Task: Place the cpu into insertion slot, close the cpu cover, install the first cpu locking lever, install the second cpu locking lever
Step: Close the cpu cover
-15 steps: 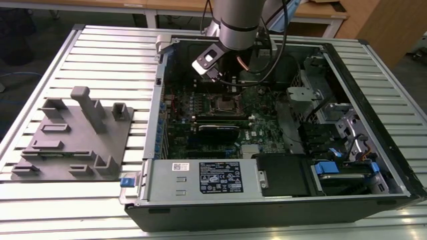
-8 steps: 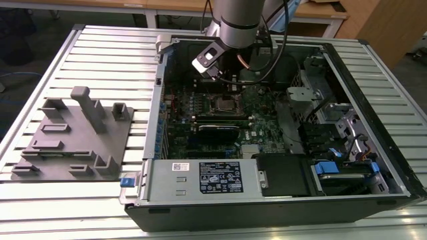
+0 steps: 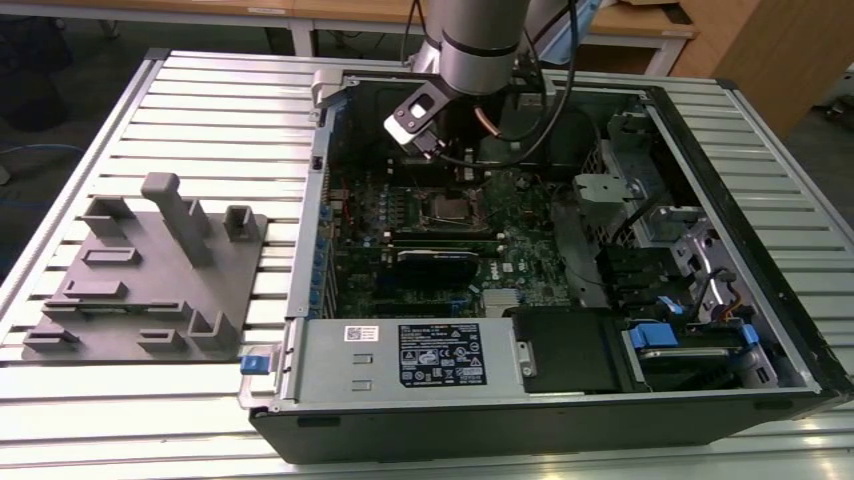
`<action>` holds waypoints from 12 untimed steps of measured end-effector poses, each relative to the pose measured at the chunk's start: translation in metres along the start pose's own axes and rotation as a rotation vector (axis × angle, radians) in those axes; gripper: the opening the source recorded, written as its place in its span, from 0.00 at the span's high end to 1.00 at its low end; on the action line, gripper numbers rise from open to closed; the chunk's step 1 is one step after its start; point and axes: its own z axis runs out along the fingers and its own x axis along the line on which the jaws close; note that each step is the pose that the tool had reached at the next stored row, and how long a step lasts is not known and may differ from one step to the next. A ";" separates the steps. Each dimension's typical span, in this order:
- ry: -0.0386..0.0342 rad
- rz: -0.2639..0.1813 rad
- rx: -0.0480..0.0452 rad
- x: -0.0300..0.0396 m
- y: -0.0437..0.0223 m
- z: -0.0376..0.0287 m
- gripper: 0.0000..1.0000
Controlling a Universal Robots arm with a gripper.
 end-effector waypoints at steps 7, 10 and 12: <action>0.0001 0.000 -0.0001 0.0000 0.0001 -0.0083 0.90; 0.0001 0.000 -0.0001 0.0000 0.0001 -0.0130 0.90; -0.0001 0.000 0.0000 0.0000 0.0002 -0.0162 0.90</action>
